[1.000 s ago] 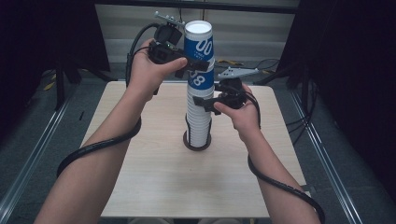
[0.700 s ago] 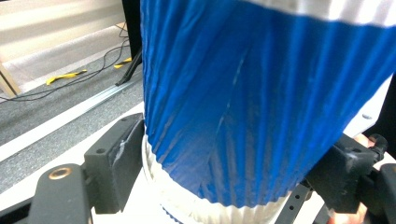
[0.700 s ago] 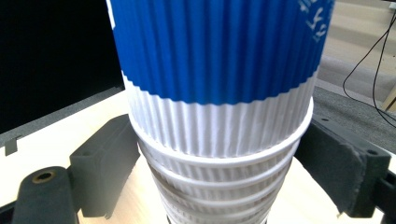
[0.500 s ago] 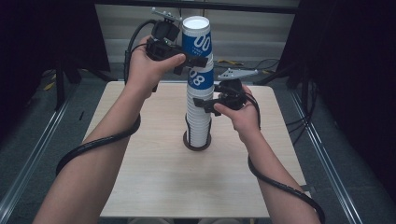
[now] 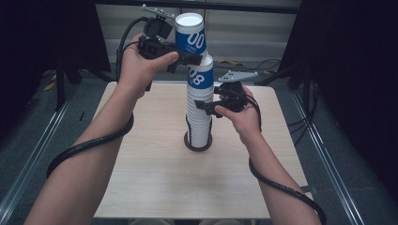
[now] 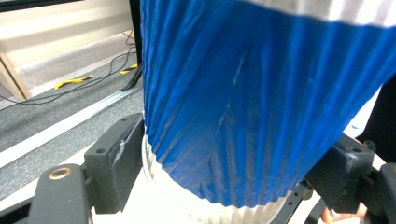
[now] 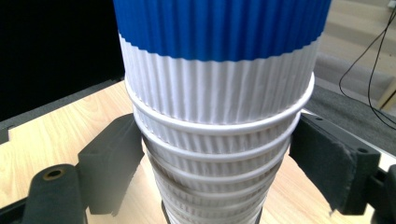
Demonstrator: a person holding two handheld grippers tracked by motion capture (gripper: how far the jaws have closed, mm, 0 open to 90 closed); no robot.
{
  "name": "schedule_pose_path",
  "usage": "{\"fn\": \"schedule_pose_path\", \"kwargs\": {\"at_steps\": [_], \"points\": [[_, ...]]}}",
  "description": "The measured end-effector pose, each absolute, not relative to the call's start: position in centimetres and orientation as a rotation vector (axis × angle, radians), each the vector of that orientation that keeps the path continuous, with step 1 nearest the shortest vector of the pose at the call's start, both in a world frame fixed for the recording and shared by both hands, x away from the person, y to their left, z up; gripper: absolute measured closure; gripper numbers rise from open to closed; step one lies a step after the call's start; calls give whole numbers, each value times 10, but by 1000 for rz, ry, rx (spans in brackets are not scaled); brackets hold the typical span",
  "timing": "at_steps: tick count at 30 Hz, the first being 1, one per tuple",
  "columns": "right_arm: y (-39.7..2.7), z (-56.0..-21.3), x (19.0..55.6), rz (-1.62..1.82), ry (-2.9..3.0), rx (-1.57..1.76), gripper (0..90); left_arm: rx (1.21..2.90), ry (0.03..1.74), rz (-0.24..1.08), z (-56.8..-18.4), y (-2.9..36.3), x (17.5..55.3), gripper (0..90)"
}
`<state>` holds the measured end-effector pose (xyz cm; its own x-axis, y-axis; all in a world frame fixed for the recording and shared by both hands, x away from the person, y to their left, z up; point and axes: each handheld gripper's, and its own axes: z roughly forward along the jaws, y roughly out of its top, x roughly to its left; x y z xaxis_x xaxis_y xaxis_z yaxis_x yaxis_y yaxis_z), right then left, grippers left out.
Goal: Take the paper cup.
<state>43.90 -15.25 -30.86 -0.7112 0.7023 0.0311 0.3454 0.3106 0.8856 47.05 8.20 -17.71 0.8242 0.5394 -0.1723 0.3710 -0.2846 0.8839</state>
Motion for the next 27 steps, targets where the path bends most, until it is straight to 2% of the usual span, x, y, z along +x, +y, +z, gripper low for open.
{"fn": "schedule_pose_path", "kwargs": {"at_steps": [15,18,27], "points": [[-157,-312,435,1399,2198,950,178,1907,699,201,-184,109,462,203],[-158,-314,434,1414,2190,957,205,1903,697,204,-185,116,460,203],[-164,-316,431,1417,2188,959,194,1898,722,203,-200,136,456,204]]}}
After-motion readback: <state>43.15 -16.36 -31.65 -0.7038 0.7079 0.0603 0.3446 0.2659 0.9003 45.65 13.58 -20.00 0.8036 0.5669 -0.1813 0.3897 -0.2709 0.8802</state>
